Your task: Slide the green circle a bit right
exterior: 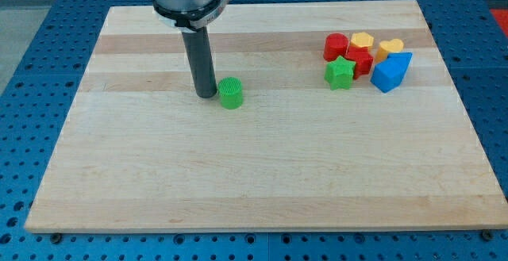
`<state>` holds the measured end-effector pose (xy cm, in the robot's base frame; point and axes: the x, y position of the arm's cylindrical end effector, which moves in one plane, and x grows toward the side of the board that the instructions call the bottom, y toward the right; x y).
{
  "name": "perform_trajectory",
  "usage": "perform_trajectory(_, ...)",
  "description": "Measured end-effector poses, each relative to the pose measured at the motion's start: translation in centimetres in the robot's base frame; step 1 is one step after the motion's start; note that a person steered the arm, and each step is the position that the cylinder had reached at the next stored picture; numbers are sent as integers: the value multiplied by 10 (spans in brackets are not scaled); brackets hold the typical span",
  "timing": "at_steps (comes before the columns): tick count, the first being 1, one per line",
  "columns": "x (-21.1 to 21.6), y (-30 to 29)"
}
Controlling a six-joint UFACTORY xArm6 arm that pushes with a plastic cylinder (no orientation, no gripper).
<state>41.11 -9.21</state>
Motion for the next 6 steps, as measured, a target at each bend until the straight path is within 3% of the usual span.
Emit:
perform_trajectory(2,36,-2)
perform_trajectory(6,4,39)
